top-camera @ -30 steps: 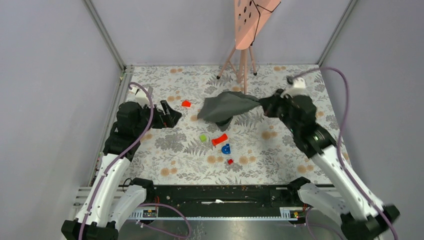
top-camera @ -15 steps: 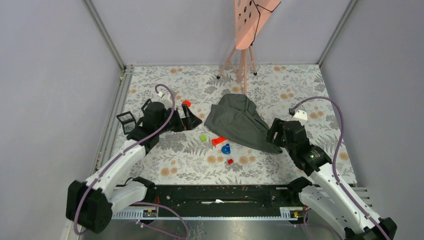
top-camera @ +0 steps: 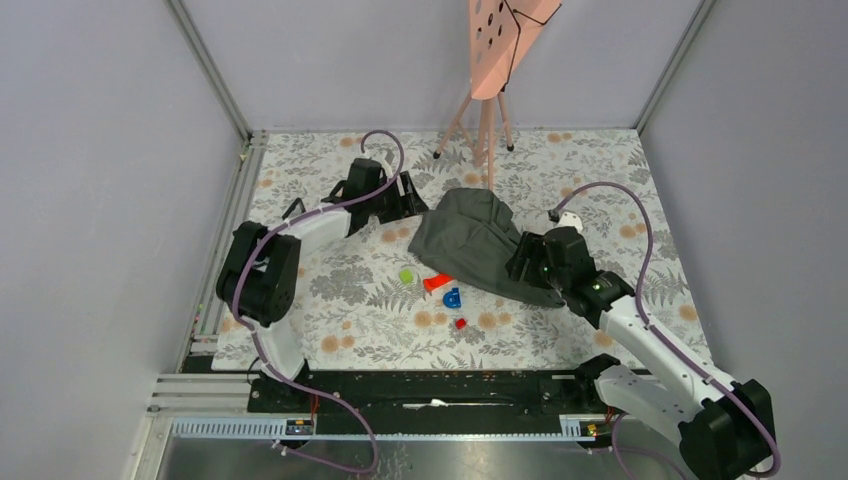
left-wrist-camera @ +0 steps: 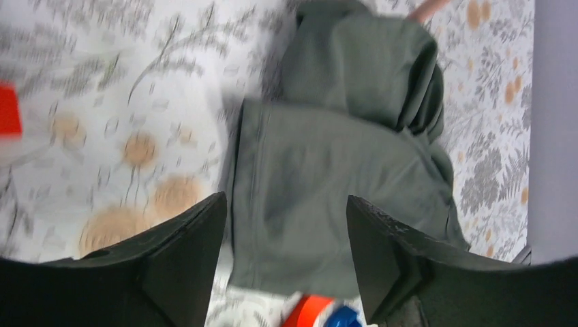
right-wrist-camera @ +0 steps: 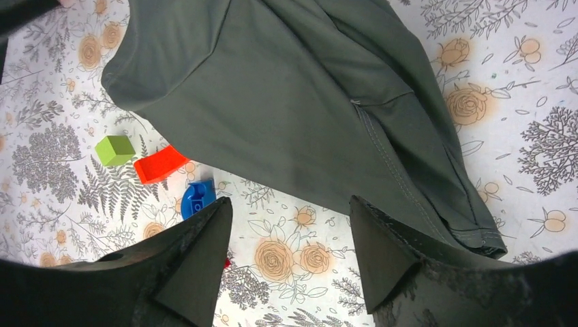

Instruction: Pin the brooch onto the clothing

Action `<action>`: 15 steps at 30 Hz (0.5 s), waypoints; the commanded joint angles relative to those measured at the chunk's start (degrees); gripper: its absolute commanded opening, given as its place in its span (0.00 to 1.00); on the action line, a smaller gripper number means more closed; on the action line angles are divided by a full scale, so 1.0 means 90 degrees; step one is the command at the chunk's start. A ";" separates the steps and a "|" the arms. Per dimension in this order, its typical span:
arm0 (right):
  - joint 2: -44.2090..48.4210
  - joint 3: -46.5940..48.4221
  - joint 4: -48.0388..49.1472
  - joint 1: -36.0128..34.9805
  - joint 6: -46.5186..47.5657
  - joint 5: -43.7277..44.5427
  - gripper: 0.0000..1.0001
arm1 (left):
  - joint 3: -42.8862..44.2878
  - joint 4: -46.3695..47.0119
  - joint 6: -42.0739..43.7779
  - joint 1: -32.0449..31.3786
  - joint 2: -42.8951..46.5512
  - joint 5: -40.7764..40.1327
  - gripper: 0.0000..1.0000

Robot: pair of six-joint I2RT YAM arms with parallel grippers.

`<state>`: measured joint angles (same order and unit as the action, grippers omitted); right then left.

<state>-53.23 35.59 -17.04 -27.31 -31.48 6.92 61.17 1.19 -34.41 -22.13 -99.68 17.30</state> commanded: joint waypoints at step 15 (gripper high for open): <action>-0.0178 0.0070 0.0272 -0.0003 -0.0084 -0.0399 0.73 | 0.2167 -0.0276 0.0051 -0.0031 -0.2112 -0.0081 0.65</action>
<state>-55.44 34.85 -16.75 -27.31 -31.44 4.99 78.02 -1.34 -34.09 -22.15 -117.91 17.47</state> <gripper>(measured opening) 0.739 0.672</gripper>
